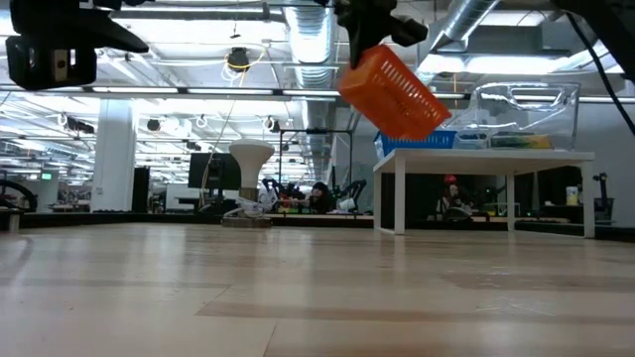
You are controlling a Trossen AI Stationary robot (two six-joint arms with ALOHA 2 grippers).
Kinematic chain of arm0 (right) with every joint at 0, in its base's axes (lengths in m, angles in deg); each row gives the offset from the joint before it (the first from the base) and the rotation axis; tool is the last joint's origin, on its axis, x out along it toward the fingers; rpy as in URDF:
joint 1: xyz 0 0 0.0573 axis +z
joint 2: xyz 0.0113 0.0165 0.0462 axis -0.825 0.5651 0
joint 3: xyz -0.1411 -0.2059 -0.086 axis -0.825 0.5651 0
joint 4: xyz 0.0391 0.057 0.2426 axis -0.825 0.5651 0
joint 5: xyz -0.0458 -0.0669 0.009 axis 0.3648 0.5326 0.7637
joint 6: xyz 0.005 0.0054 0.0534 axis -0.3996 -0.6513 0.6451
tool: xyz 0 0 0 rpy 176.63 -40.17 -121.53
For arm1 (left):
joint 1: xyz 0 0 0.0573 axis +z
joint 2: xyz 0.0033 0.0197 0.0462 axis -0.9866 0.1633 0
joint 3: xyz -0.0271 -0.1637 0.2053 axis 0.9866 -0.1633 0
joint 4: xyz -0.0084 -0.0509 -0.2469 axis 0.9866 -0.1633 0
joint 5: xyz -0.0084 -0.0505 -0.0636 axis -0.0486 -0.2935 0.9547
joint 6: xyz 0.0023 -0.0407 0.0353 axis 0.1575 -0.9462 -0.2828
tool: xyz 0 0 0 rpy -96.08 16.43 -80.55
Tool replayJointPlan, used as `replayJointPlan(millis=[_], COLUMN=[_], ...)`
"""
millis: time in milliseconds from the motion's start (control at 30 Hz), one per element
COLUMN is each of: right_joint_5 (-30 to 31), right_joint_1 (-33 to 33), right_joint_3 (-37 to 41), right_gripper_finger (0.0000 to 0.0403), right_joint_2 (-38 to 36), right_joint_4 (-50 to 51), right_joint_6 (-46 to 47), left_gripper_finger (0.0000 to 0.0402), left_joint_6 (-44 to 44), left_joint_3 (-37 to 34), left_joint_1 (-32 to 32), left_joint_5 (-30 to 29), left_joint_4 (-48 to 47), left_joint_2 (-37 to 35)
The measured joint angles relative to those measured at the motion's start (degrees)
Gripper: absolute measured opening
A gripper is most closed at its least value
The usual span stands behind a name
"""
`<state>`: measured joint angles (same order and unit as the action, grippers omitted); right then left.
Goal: Pick & Place Office Desk Supplies
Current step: Put the orange basket on the shelf
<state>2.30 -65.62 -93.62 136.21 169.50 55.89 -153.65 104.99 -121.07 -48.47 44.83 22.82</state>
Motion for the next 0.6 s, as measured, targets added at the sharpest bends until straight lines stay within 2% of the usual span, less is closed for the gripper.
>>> replayJointPlan(millis=[233,600], right_joint_5=[-0.12,-1.93], right_joint_1=[-2.19,-2.70], right_joint_3=[0.00,1.07], right_gripper_finger=[0.0003,0.0003], right_joint_2=[0.04,0.22], right_joint_4=[-0.01,-0.01], right_joint_6=[4.22,6.97], left_gripper_finger=[0.0145,0.0145], left_joint_6=[4.65,9.06], left_joint_3=[0.00,0.00], left_joint_1=[0.04,0.07], left_joint_5=[0.31,4.09], left_joint_4=[0.31,0.28], left_joint_2=[-0.38,-0.65])
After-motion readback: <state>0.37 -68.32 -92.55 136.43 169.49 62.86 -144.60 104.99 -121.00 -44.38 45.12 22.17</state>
